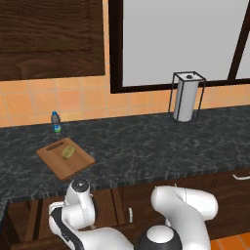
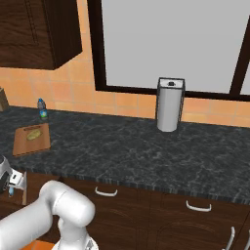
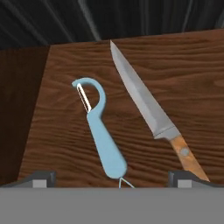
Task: Place the appropriate cutting tool for cutting the potato skin on the cutting board.
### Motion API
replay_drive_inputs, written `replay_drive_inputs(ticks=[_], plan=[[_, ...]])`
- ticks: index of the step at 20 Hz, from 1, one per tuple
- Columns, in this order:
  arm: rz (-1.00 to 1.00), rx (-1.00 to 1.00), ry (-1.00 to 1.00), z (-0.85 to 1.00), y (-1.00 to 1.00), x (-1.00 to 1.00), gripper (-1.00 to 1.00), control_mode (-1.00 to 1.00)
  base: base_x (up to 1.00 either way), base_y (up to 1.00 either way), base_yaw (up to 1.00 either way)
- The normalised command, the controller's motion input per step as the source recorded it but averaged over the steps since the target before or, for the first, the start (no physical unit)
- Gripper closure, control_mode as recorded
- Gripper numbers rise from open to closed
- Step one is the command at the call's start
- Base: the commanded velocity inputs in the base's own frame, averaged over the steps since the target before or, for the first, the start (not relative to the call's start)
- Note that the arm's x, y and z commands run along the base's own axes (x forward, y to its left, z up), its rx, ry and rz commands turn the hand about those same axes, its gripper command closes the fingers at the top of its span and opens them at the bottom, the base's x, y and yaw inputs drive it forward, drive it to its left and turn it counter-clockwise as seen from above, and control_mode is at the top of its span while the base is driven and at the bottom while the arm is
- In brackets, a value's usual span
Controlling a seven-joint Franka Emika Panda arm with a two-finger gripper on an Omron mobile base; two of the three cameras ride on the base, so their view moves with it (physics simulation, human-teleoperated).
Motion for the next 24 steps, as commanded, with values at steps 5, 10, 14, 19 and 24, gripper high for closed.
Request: replay_drive_inputs(ticks=[5,10,14,19,24], plan=[[0.01,0.0,0.01,-0.11,0.3,0.0,-1.0,-1.0,0.0,0.0,0.0],[0.0,0.0,0.0,0.0,0.0,0.01,-1.0,-1.0,0.0,0.0,0.0],[0.0,0.0,0.0,-0.06,0.0,0.07,-1.0,-1.0,0.0,0.0,0.0],[0.0,0.0,0.0,-0.07,0.0,0.13,-1.0,-1.0,0.0,0.0,0.0],[0.0,0.0,0.0,-0.08,0.0,0.03,-1.0,-1.0,0.0,0.0,0.0]])
